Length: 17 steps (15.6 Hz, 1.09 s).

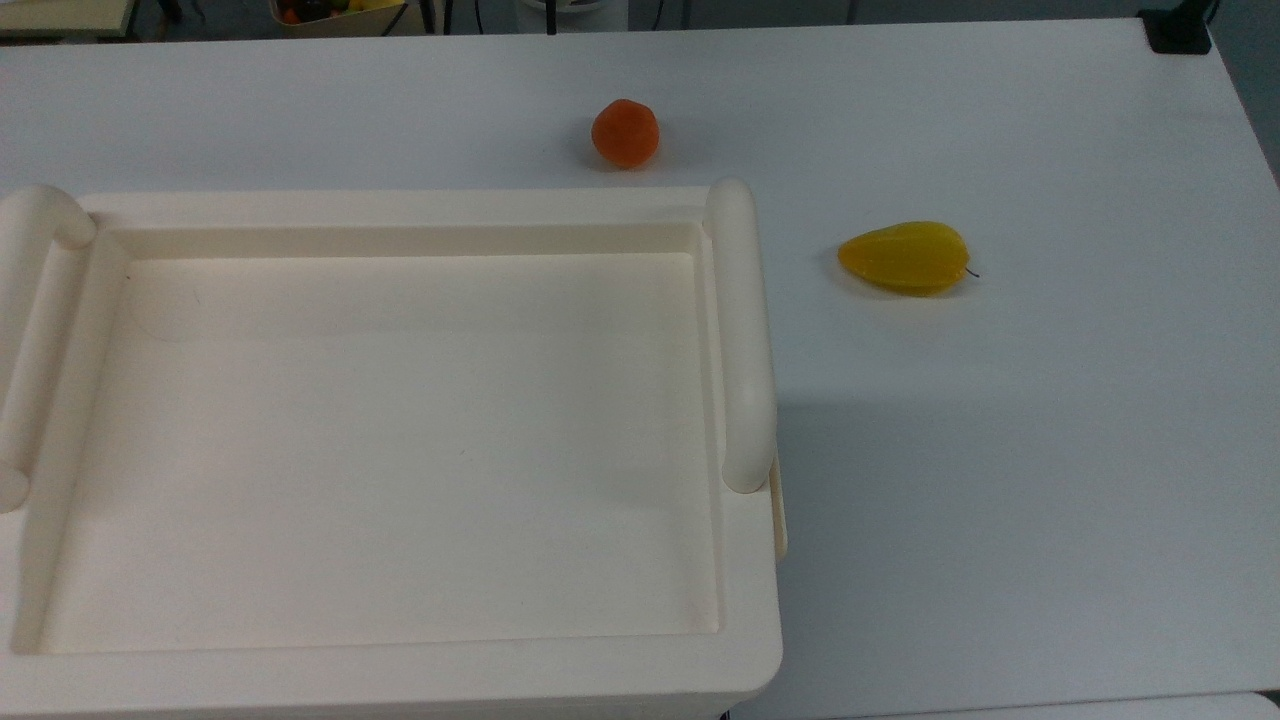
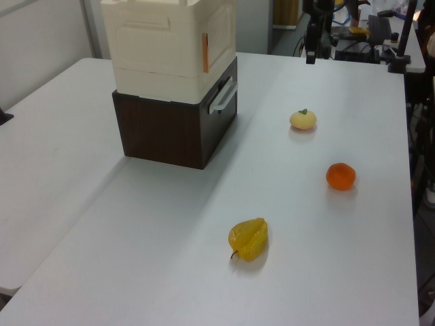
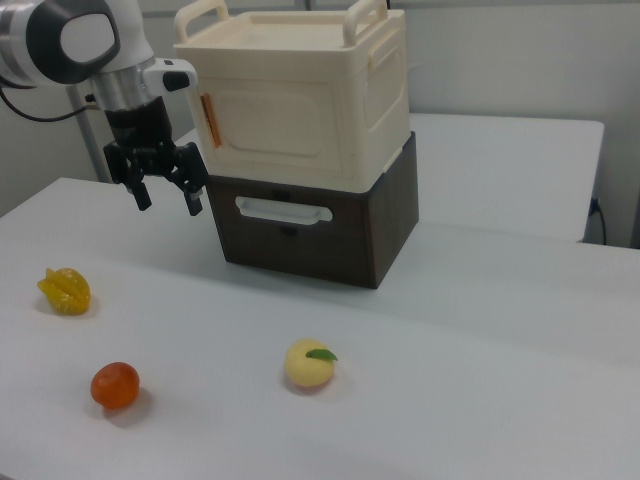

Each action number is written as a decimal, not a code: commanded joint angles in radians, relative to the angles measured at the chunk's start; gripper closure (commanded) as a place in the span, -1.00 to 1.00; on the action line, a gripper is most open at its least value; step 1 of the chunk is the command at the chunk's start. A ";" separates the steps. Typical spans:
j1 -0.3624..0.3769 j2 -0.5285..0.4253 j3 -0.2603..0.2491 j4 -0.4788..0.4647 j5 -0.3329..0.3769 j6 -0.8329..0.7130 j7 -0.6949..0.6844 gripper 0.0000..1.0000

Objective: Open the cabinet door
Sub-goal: 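Move the gripper toward the cream cabinet's orange door handle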

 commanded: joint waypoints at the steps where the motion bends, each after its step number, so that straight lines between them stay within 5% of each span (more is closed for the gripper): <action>1: -0.008 -0.009 0.012 -0.009 -0.014 -0.008 0.017 -1.00; 12: -0.010 -0.002 0.009 0.016 -0.002 -0.011 0.017 -1.00; 17: -0.001 0.074 0.018 0.143 0.046 -0.007 0.019 -1.00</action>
